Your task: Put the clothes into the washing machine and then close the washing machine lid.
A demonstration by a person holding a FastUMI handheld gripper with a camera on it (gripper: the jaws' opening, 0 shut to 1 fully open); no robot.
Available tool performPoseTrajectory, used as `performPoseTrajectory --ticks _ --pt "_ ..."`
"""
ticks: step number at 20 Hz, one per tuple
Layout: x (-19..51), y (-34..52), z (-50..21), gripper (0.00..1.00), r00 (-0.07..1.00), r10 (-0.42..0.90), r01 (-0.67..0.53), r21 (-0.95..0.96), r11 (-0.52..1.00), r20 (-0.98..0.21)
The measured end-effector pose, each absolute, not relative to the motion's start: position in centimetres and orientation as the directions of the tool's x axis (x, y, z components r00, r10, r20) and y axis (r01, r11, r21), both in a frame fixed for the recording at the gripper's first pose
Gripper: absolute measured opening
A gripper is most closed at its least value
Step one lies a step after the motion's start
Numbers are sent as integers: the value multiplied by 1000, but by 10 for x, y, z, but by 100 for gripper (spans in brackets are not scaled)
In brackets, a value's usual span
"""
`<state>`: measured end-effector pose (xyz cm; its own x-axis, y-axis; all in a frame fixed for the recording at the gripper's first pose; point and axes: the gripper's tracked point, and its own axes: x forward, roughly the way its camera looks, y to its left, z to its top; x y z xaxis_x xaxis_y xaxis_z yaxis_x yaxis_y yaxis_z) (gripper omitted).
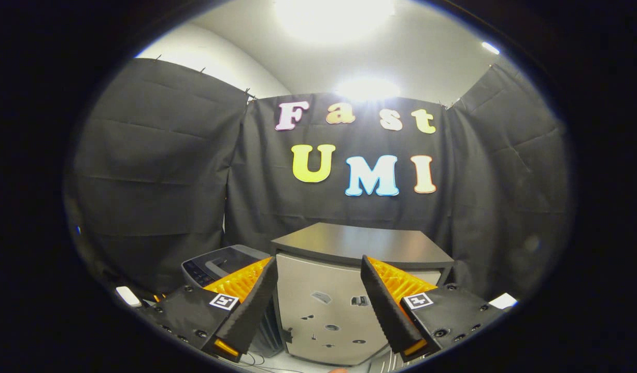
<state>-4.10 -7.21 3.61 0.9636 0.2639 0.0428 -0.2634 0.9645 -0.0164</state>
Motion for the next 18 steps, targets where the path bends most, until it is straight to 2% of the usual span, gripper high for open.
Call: performPoseTrajectory --ticks 7,18 --pt "-74 -86 33 100 981 187 -186 -15 982 51" --pt "-74 -71 40 100 984 168 -165 -40 985 67"
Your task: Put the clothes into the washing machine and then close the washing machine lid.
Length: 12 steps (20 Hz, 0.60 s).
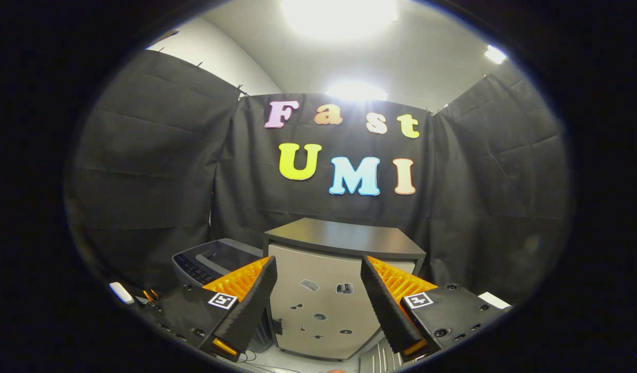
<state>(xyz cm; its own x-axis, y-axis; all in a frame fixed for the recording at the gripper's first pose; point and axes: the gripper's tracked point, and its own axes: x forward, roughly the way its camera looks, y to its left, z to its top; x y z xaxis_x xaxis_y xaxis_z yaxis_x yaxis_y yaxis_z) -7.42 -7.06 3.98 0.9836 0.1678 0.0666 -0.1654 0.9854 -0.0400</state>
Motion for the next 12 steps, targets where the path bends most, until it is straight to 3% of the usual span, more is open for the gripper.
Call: performPoseTrajectory --ticks 12 --pt "-80 -68 48 100 986 148 -144 -55 988 72"
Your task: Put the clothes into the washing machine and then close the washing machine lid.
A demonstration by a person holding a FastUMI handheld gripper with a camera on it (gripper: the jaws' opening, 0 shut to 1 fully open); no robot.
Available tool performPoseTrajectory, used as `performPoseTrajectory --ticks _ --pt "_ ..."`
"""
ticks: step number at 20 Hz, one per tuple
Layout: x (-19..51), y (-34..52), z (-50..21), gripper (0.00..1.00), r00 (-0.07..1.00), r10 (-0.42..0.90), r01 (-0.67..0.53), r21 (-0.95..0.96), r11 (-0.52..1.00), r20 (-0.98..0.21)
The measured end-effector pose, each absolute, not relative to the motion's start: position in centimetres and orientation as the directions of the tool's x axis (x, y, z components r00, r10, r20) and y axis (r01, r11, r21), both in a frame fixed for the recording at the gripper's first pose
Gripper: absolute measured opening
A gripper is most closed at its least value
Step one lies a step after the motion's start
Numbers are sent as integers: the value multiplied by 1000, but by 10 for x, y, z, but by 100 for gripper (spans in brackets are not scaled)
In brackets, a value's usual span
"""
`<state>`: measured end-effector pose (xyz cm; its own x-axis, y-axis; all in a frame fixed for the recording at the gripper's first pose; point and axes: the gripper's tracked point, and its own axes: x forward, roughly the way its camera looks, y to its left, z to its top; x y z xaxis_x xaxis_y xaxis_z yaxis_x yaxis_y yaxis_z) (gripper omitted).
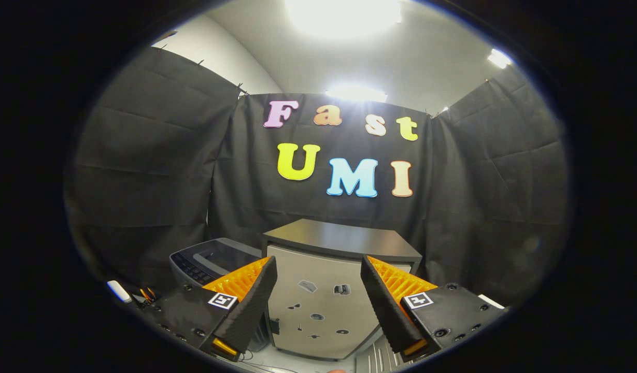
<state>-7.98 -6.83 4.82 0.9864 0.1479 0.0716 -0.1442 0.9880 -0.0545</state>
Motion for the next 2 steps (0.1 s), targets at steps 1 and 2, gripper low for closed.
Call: performPoseTrajectory --ticks 1,2 --pt "-81 -68 47 100 987 147 -143 -52 988 69" --pt "-81 -68 47 100 987 146 -143 -52 988 67"
